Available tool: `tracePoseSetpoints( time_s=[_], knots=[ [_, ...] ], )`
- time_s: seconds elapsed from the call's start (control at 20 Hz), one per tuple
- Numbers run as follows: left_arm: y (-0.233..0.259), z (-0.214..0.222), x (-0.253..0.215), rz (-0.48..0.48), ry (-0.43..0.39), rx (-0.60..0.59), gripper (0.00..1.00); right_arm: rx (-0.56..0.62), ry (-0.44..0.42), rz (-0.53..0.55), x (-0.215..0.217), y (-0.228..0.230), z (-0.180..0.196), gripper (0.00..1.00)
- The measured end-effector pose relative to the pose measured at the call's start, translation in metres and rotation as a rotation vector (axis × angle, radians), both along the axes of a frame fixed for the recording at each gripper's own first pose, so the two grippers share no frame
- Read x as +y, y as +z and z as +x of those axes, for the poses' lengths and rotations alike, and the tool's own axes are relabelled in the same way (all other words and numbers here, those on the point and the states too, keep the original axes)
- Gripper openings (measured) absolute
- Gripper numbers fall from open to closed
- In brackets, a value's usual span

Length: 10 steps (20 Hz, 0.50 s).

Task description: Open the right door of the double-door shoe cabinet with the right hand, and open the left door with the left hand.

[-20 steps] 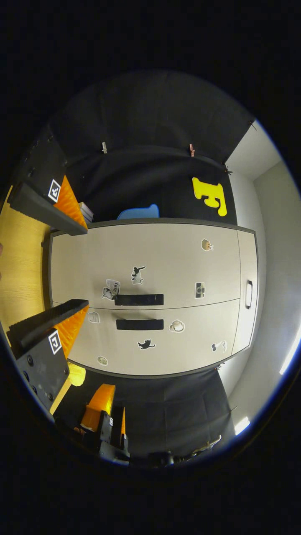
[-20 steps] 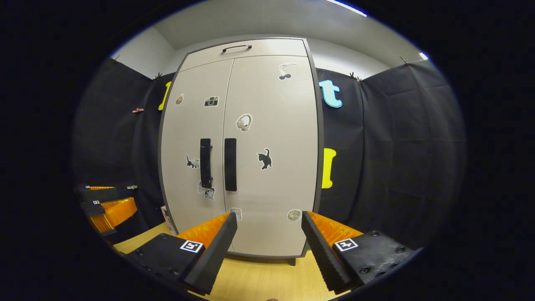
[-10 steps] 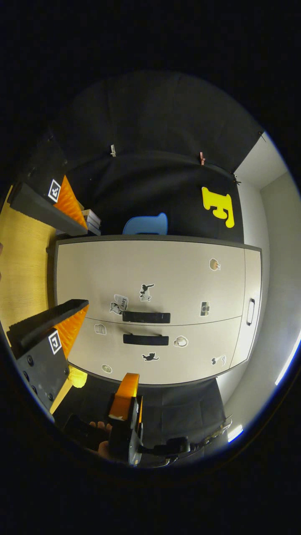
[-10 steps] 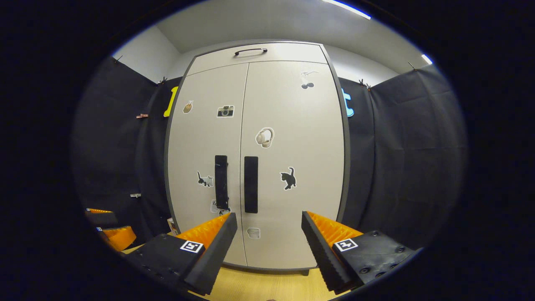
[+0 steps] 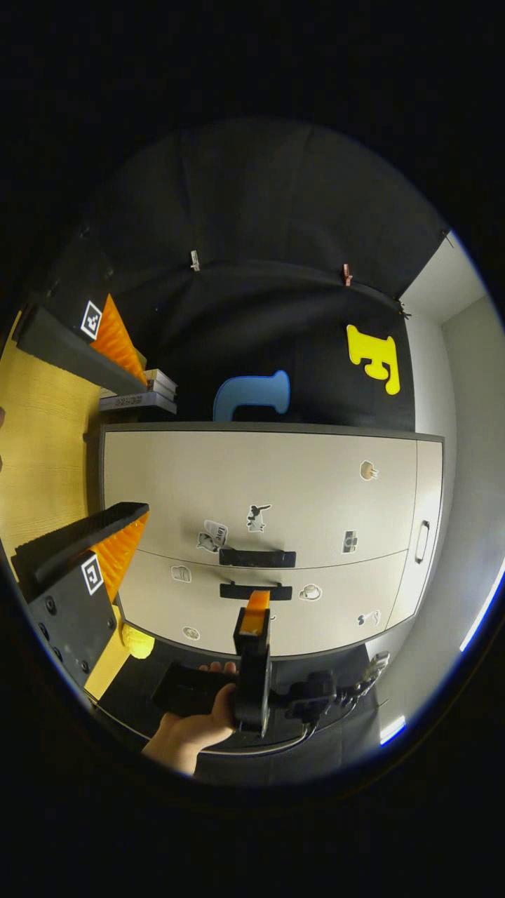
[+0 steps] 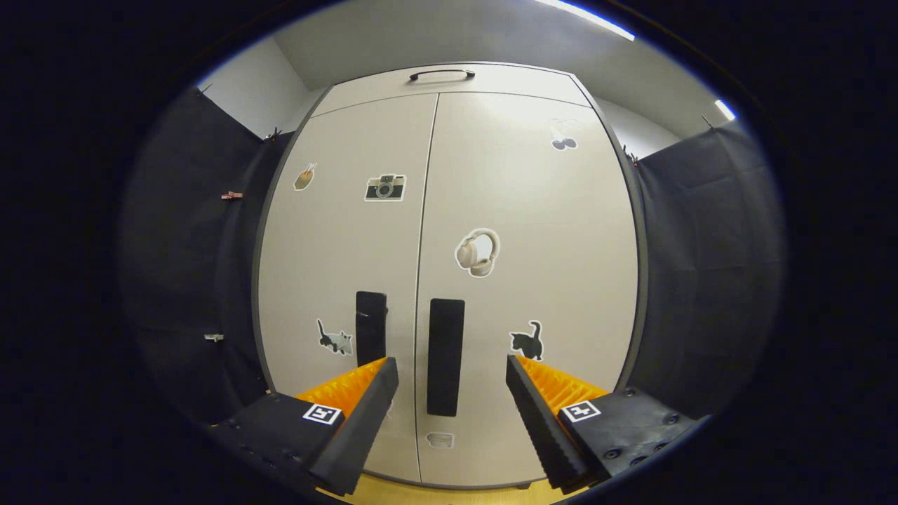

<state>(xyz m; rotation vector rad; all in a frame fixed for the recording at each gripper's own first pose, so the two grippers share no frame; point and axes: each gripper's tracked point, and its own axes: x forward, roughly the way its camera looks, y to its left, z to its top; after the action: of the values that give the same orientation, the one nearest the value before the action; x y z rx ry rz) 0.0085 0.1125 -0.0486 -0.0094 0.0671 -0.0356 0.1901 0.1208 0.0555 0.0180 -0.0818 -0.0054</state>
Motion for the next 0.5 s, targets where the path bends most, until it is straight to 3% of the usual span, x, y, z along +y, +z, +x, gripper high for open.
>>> tracePoseSetpoints(
  time_s=[0.25, 0.5],
  knots=[
    [-0.019, -0.001, 0.023, -0.021, 0.003, 0.042, 0.95, 0.042, -0.061, -0.026, -0.004, -0.012, 0.037, 0.98],
    [-0.033, 0.0, 0.041, -0.04, 0.014, 0.072, 0.95, 0.09, -0.06, 0.012, 0.002, -0.015, 0.054, 0.94]
  ],
)
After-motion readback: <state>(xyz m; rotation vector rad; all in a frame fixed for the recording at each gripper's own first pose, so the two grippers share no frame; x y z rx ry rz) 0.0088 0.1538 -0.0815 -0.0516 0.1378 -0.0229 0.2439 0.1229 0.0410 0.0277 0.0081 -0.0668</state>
